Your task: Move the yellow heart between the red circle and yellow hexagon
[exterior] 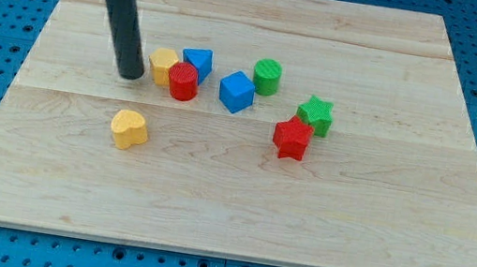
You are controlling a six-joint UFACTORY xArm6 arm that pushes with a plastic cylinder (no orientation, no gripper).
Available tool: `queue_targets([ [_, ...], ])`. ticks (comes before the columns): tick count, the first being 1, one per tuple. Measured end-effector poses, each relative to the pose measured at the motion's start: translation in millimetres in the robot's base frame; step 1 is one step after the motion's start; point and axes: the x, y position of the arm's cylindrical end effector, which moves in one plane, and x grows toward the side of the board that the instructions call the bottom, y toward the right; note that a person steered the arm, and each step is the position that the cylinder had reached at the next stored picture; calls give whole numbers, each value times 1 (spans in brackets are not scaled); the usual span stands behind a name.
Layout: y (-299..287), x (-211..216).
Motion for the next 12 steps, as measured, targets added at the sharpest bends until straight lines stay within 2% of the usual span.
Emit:
queue_targets([
  [1, 34, 18],
  [2, 103, 21],
  [3, 105, 83],
  [4, 60, 117],
  [5, 10, 107],
  [6, 8, 70],
  [7, 18, 56],
  [10, 59, 56],
  [12, 20, 43],
])
